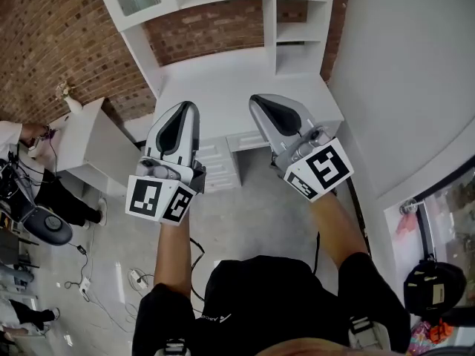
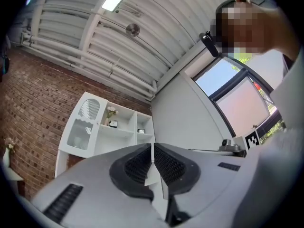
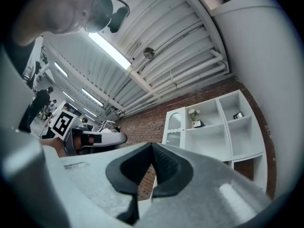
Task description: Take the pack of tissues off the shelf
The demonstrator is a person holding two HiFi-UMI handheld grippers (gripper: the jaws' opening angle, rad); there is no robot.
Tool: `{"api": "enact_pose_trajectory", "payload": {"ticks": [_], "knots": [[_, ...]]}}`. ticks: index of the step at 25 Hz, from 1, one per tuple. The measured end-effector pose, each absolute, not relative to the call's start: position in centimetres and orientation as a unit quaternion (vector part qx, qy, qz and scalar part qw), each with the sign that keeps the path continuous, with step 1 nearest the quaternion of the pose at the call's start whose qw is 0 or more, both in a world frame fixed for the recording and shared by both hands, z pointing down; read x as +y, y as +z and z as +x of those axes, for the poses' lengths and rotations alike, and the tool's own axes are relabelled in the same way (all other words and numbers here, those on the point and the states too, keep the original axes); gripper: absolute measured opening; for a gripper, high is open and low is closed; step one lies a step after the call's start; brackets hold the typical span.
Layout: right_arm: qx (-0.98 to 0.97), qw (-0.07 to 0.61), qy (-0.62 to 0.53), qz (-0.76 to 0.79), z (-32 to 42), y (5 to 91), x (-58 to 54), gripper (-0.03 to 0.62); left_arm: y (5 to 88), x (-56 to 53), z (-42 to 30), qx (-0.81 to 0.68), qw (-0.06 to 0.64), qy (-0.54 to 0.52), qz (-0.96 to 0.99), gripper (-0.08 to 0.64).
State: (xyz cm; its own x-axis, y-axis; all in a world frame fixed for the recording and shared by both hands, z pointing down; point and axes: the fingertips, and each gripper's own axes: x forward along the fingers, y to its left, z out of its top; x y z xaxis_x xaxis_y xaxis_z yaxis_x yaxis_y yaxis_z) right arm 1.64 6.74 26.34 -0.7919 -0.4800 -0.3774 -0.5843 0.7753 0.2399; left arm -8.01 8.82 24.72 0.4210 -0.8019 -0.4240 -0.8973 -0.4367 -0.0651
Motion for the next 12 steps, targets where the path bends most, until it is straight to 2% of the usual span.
{"api": "enact_pose_trajectory", "payload": {"ticks": [9,12], "knots": [[0.93,0.145,0.193,-0.276,2.7,24.6,2.9,0.002,19.9,3.1,-7.6,0.542,0.16,0.18,-0.805,0.211],[0.929,0.142,0.202,-0.276,2.1,24.3,1.1,0.002,18.7,0.4,-8.3,0.539,0.167,0.187,-0.804,0.254]]}}
